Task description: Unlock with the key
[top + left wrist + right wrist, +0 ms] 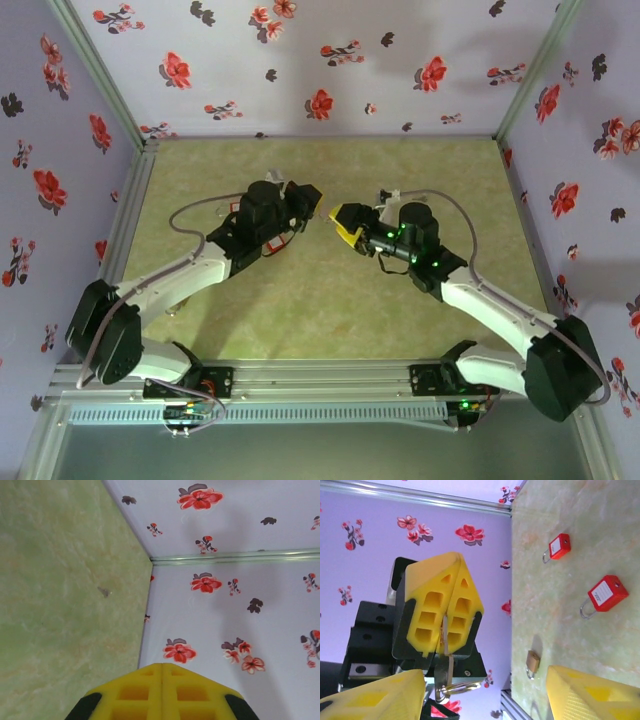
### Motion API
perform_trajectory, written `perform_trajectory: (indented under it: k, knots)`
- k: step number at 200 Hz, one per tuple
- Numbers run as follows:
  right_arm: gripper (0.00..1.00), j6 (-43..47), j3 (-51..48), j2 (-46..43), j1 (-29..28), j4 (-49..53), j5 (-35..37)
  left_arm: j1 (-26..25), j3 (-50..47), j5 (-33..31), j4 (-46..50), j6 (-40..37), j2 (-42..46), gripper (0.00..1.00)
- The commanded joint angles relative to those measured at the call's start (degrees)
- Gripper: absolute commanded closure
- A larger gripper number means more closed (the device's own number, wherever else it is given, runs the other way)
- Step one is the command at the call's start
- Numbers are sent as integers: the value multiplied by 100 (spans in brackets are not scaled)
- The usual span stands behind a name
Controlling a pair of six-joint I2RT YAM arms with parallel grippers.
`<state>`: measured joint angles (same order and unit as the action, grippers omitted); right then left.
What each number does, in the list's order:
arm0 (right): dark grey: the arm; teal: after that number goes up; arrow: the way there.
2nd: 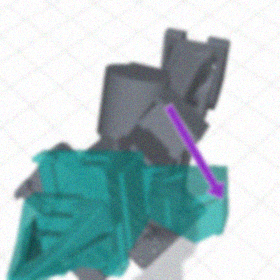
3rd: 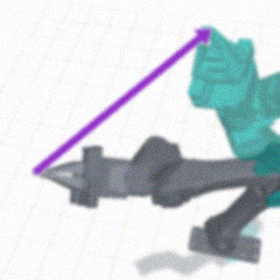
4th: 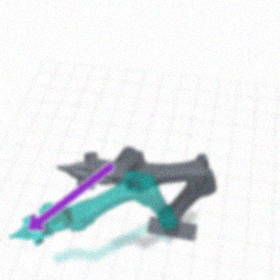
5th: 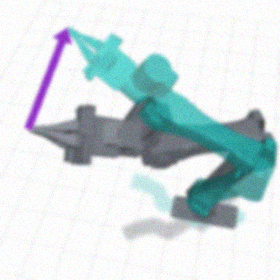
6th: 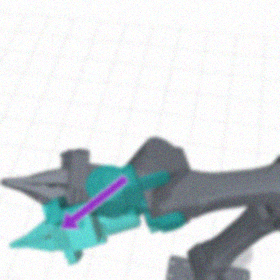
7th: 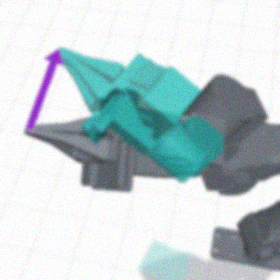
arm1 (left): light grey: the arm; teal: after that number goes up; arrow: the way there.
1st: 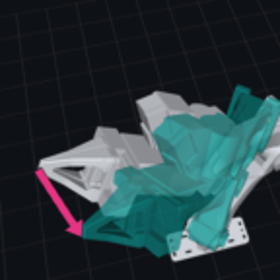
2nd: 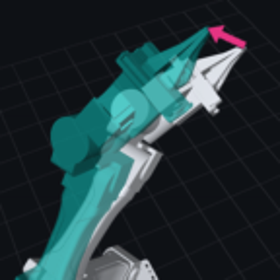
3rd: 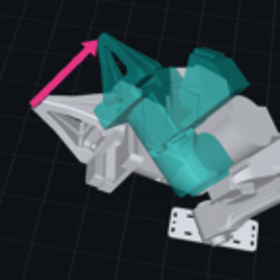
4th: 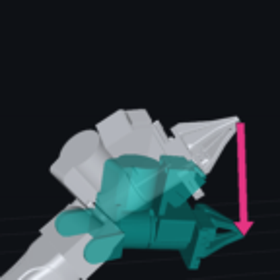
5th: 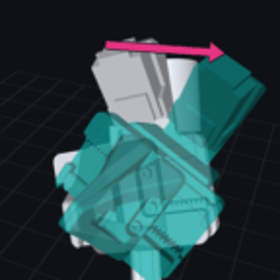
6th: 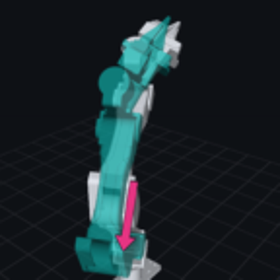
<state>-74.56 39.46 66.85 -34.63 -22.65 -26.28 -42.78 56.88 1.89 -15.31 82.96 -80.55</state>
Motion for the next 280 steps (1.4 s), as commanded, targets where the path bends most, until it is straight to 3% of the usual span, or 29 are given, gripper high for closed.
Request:
perform_trajectory:
  k: [1, 74, 152, 211, 254, 266, 280]
  knots:
    - [35, -493, -47, 106, -78, -953, 149, 25, 311, -187, -50, -690, -106, 100]
    - [42, -786, -222, 538, -281, -1750, 340, 16, 385, -223, -418, -876, -222, 100]
    - [68, -900, -142, 754, -281, -1944, 390, 17, 287, -243, -499, -957, -215, 100]
    - [100, -863, -148, 677, -281, -1757, 340, 23, 170, -356, -602, -1028, -241, 100]
    - [100, -661, -10, 548, -243, -1322, 309, 24, -49, -430, -796, -1028, -193, 100]
    - [100, -552, 72, 474, -205, -1082, 249, 77, -118, -425, -674, -1061, -98, 71]
    - [100, -266, 220, 311, -105, -316, 160, 239, -224, -427, -321, -1146, 147, 49]
